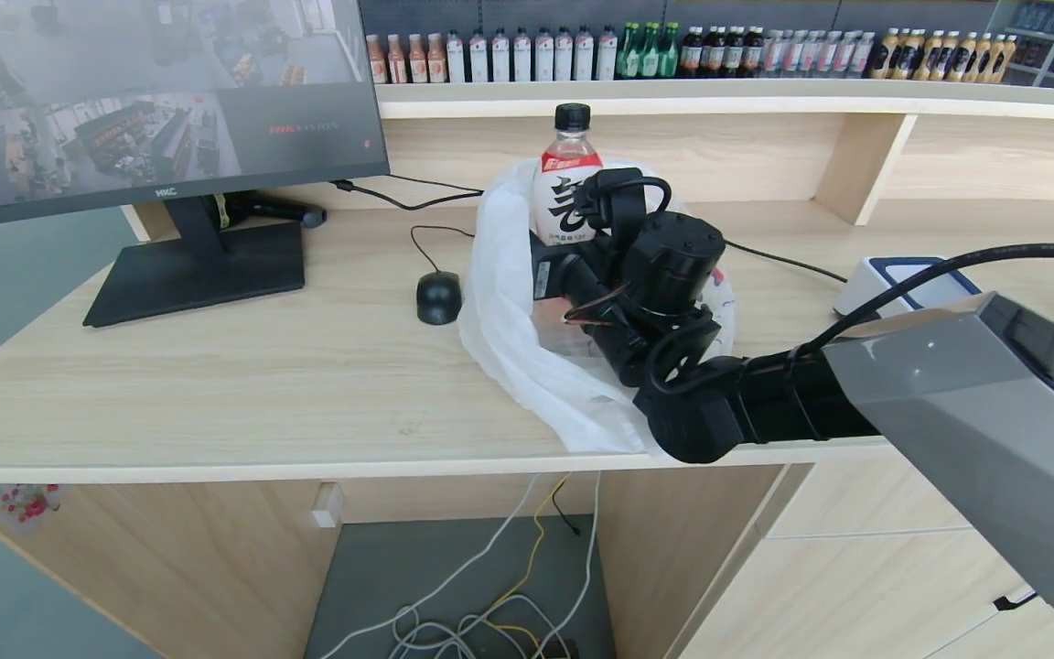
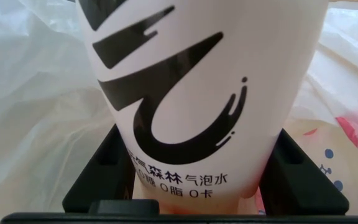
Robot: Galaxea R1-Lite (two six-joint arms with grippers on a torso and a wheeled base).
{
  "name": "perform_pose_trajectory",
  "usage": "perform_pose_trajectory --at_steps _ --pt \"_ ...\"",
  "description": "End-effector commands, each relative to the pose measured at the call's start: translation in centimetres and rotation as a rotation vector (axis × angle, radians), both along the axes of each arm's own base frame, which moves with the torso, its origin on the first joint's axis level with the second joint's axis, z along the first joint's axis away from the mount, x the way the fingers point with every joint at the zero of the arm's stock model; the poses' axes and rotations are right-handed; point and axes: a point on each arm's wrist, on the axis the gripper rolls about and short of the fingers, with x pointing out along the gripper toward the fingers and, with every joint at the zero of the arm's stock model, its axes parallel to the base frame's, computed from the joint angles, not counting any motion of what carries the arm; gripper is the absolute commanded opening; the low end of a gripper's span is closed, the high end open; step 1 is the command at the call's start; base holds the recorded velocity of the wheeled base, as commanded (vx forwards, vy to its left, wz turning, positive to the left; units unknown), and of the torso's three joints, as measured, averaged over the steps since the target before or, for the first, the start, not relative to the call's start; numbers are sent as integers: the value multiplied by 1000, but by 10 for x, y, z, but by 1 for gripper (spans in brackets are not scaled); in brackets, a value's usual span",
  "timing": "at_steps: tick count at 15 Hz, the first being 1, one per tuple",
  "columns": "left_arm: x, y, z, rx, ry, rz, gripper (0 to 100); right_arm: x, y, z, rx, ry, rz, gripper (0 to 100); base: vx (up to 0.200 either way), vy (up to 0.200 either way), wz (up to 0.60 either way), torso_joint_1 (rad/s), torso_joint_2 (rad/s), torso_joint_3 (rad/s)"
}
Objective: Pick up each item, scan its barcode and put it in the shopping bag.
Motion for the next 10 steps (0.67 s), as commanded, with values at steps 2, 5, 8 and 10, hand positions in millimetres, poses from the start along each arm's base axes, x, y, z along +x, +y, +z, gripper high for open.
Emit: perform_pose_trajectory --at_steps 2,5,8,10 --pt "0 0 0 0 0 0 100 0 -1 2 1 -3 -2 0 0 0 0 0 0 0" --pt "0 0 0 0 1 0 100 -2 -2 6 16 -14 -2 100 0 0 0 0 0 0" --pt "0 0 0 0 0 0 100 -5 -2 4 16 -14 3 100 0 0 0 0 0 0" --pt "0 0 0 0 0 0 100 -8 -4 4 11 -8 3 100 0 0 0 0 0 0"
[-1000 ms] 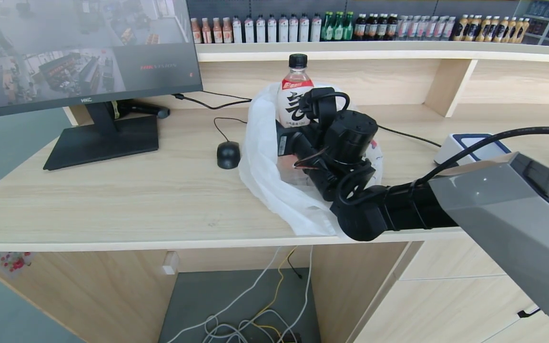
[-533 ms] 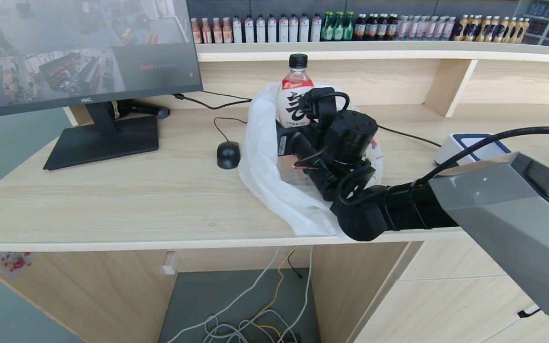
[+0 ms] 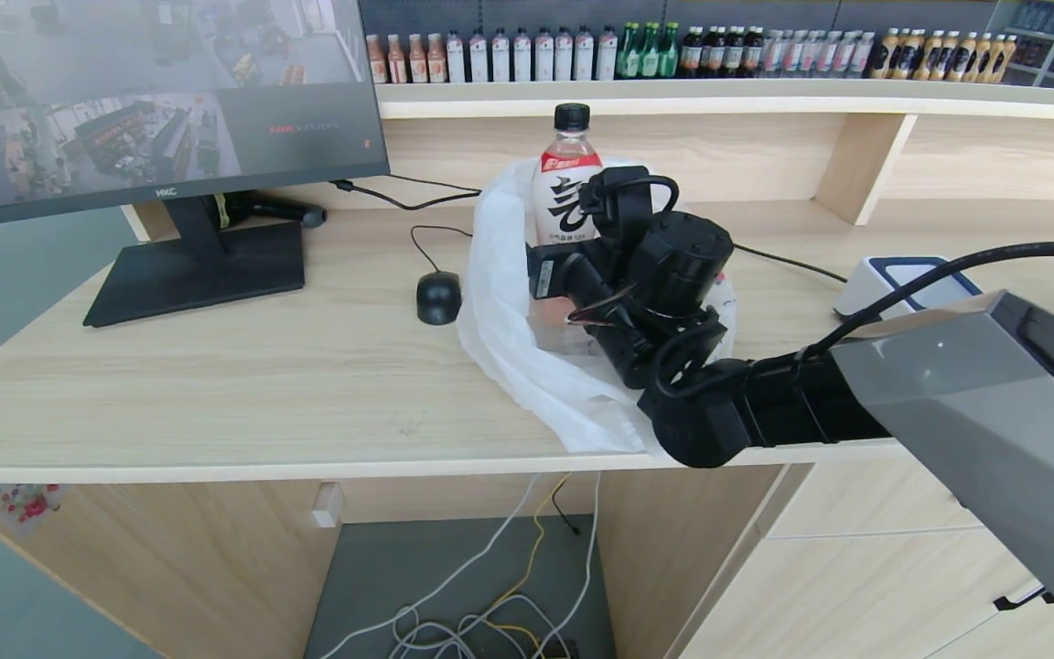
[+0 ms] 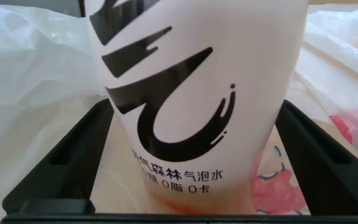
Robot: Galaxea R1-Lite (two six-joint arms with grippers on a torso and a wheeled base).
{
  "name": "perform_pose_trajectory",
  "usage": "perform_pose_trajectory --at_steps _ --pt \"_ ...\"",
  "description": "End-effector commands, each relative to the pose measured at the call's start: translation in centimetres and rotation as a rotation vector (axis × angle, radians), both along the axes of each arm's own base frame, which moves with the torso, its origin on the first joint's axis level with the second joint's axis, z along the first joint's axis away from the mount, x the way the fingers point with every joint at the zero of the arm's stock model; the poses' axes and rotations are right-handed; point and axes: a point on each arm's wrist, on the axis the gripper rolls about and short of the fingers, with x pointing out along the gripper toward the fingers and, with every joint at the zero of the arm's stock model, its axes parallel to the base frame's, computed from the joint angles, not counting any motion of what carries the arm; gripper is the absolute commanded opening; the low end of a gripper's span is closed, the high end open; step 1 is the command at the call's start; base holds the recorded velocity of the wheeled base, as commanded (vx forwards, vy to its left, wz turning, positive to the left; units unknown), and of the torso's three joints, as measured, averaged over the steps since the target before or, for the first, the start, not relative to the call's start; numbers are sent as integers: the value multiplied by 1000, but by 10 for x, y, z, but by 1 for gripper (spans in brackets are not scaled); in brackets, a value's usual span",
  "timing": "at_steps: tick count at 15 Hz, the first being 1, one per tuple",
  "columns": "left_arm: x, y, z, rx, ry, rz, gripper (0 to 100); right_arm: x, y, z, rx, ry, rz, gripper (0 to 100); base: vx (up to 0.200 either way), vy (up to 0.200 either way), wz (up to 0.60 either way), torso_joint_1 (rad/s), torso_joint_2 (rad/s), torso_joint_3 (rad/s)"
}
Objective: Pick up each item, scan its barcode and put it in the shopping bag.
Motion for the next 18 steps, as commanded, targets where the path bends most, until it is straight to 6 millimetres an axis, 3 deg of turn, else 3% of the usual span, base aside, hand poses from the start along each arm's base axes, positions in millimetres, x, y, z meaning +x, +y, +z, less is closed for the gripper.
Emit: perform_pose_trajectory --at_steps 1,8,16,18 --pt "0 0 0 0 0 0 100 -5 -4 3 -6 5 0 100 0 0 0 0 0 0" --pt "0 0 0 0 0 0 100 -32 -24 14 -34 0 -15 100 0 0 0 0 0 0" --pt "0 0 0 0 0 0 100 -104 -79 29 -17 -57 -13 100 0 0 0 0 0 0" --pt "0 0 0 0 0 0 100 -116 -84 34 7 -101 37 100 0 0 0 0 0 0"
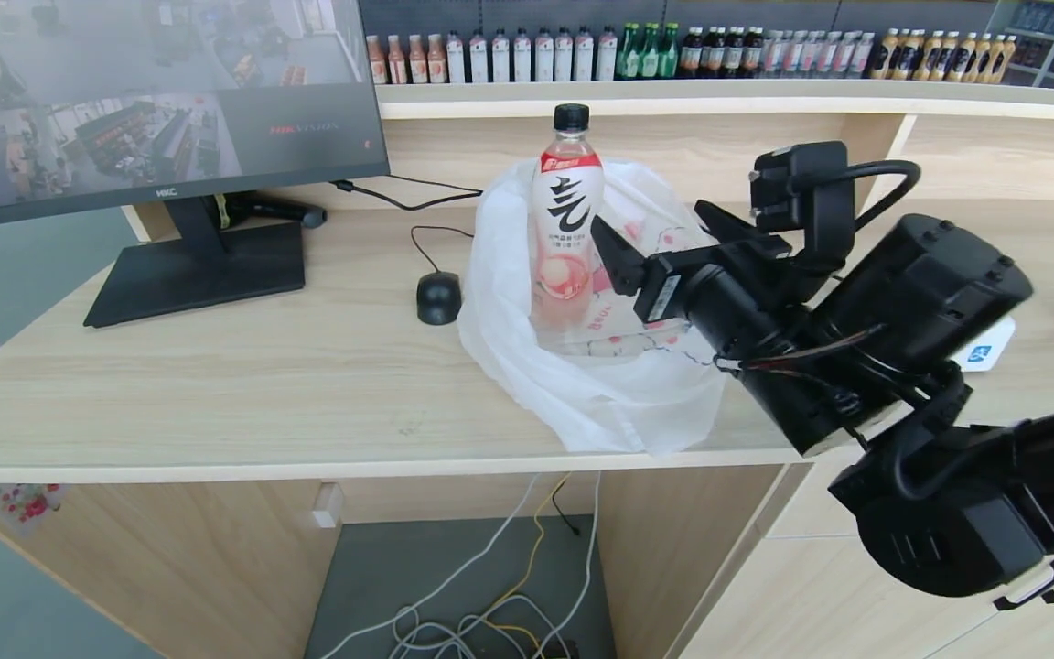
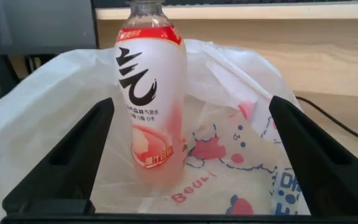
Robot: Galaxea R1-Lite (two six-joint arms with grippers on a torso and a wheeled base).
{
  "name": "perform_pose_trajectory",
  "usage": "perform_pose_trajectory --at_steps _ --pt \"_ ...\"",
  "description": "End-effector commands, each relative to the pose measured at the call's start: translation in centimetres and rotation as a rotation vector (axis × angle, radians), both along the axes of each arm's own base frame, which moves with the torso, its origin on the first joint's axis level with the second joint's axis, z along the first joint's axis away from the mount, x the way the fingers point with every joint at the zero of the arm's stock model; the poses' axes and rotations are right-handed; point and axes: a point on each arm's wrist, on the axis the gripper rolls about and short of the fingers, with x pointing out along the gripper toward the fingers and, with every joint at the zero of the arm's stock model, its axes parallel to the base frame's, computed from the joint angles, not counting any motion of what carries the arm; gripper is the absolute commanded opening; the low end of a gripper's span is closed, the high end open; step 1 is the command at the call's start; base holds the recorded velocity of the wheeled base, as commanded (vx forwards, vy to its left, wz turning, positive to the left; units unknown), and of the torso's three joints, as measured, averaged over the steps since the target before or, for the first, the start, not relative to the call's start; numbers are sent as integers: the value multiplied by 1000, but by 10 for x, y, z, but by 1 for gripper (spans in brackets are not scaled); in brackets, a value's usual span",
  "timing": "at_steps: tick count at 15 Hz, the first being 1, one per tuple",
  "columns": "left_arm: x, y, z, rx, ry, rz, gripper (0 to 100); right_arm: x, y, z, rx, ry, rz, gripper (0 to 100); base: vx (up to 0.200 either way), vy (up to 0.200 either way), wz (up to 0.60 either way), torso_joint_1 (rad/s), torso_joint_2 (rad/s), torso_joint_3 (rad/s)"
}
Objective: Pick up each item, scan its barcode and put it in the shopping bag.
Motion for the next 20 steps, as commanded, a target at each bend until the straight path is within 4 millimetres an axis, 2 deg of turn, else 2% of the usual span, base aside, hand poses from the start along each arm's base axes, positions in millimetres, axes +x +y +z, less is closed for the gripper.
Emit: perform_pose_trajectory --at_steps 1,3,8,11,17,20 --pt "0 0 0 0 0 0 100 -18 -11 11 27 -48 37 100 0 0 0 0 0 0" --pt "0 0 0 0 0 0 100 -29 -21 -4 38 -61 45 100 0 0 0 0 0 0" --pt "0 0 0 0 0 0 100 -44 -30 -8 41 -68 57 100 0 0 0 0 0 0" --pt "0 0 0 6 1 0 100 -41 -27 -10 37 -64 61 100 -200 0 0 10 1 4" --pt "0 0 0 5 1 0 100 -38 -23 -17 35 -42 83 100 0 0 0 0 0 0" --pt "0 0 0 3 1 0 100 -34 -22 -20 30 -34 81 100 0 -200 0 -1 2 1"
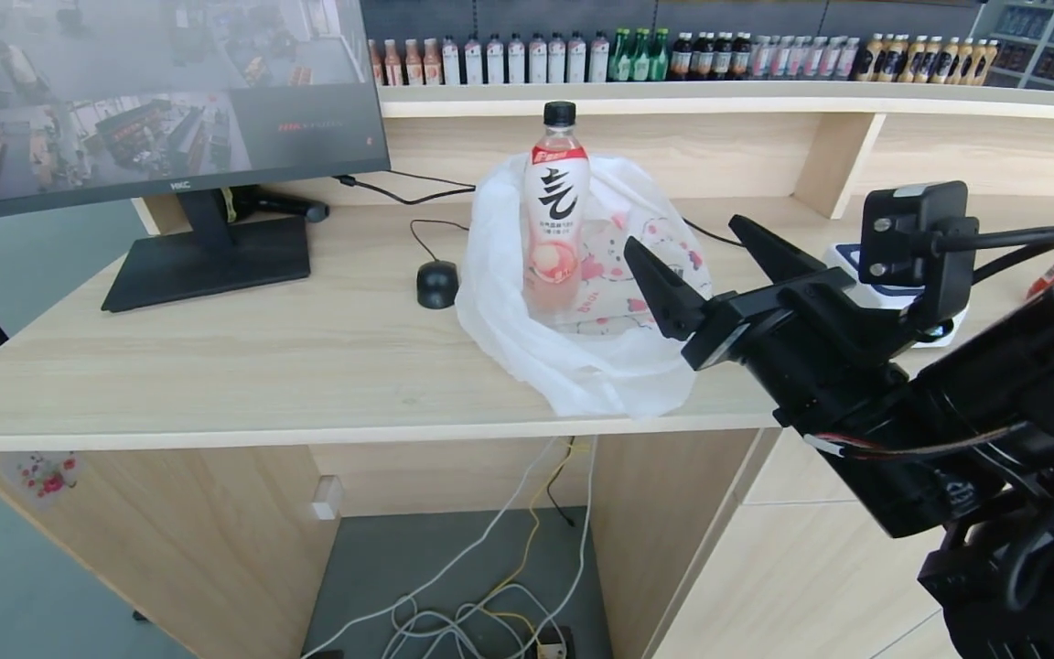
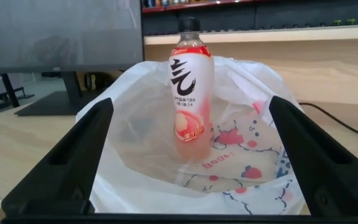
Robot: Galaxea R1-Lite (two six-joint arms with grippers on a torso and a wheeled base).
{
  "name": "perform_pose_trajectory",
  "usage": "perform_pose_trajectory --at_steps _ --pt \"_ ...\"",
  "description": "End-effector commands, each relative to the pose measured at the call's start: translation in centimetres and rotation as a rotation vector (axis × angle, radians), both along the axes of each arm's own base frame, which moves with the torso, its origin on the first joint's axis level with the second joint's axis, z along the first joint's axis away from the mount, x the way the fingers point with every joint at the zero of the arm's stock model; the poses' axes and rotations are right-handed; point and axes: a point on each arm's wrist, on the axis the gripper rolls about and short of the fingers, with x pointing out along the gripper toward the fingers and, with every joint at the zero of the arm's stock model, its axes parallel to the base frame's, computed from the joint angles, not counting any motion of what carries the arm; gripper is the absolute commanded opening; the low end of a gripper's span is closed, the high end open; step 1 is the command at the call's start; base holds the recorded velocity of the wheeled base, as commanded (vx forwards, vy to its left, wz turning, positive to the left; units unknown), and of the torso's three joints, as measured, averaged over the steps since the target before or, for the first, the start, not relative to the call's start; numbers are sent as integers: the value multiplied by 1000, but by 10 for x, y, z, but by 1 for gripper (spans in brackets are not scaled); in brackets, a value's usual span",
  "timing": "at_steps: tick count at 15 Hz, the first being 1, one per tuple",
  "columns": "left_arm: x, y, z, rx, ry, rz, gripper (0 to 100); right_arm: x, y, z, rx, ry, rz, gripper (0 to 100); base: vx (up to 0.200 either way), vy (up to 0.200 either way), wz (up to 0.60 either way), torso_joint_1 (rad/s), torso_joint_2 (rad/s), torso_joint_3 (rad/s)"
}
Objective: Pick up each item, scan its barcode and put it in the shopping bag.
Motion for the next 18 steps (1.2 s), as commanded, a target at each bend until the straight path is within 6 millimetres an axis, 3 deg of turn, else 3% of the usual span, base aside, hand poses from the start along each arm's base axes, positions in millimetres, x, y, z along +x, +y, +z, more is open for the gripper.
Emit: perform_pose_trajectory --at_steps 1,5,18 --pt "0 0 0 -1 0 1 100 6 4 -8 -17 20 -3 100 0 -200 0 7 -2 2" --pt "0 0 0 -1 -1 1 100 17 -7 -8 -13 19 -55 100 0 -200 0 6 5 2" --pt "0 0 0 -17 -1 3 100 14 3 -15 -32 39 -30 100 0 -200 0 2 3 1"
